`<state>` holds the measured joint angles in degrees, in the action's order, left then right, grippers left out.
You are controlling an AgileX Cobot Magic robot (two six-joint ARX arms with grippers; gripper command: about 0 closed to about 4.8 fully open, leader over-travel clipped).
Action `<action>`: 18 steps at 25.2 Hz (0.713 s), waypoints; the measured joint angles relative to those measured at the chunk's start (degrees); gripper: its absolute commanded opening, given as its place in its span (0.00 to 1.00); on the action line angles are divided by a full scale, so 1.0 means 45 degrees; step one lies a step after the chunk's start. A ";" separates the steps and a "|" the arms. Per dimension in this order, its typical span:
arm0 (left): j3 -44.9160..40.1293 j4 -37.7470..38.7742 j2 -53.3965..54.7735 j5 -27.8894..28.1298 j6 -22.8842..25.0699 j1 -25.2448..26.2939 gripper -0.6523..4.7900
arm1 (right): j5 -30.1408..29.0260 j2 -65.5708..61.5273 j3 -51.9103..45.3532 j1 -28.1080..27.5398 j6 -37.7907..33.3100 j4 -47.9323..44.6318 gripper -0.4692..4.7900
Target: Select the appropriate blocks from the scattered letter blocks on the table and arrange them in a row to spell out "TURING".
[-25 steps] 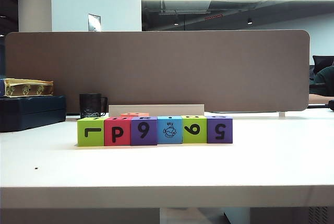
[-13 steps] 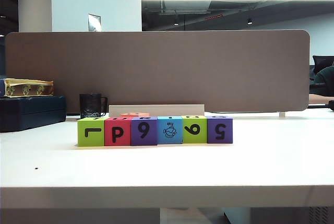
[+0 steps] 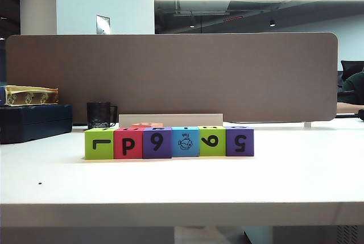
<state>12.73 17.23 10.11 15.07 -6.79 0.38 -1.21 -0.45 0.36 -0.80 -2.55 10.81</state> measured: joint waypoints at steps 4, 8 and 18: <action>-0.0665 -0.0797 -0.0568 -0.0452 -0.0034 0.0243 0.11 | 0.0000 0.0000 0.0000 0.0000 0.0000 0.0005 0.09; -0.1025 -0.1651 -0.0753 -0.1273 0.0092 0.0568 0.11 | 0.0000 0.0000 0.0000 0.0000 0.0000 0.0005 0.09; -0.2147 -0.2399 -0.1511 -0.3128 0.1073 0.0894 0.11 | 0.0000 0.0000 0.0000 -0.0005 0.0000 0.0000 0.09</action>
<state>3.07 6.44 3.31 0.99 -1.96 4.40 -1.21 -0.45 0.36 -0.82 -2.55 10.81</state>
